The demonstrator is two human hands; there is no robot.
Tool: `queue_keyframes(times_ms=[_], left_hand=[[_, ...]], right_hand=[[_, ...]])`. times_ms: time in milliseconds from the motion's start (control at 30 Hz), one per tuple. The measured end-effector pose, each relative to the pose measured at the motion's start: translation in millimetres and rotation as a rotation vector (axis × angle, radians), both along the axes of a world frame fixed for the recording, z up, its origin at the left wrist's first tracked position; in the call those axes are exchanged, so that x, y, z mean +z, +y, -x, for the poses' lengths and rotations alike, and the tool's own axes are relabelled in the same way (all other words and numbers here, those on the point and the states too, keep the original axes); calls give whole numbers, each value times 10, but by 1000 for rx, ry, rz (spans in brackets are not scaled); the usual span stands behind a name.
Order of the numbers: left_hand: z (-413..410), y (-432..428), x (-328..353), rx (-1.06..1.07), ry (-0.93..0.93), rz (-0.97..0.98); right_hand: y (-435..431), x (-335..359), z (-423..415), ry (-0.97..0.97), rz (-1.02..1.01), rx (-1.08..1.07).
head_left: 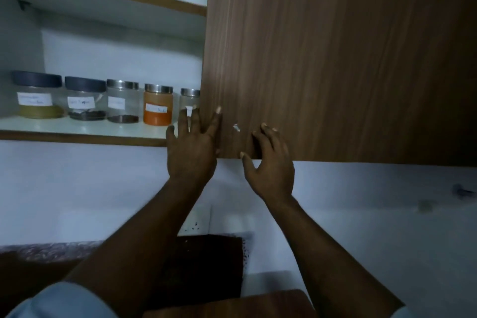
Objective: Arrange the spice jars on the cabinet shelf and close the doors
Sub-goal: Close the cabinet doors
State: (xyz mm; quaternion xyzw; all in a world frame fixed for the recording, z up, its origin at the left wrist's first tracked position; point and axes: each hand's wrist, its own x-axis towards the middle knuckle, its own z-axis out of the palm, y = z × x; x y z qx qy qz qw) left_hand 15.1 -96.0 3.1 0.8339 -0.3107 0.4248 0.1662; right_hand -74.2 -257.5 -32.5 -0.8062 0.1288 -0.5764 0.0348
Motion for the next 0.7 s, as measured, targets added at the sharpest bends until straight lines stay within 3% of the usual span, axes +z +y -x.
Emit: queue_keyframes(times_ms=[267,700], left_hand=[[72,46,-4,62,34,-73],[552,107,-82,158,160,-193]], right_hand=[[28,15,22,-4,-49,54],[66,33,394,420,-35,33]])
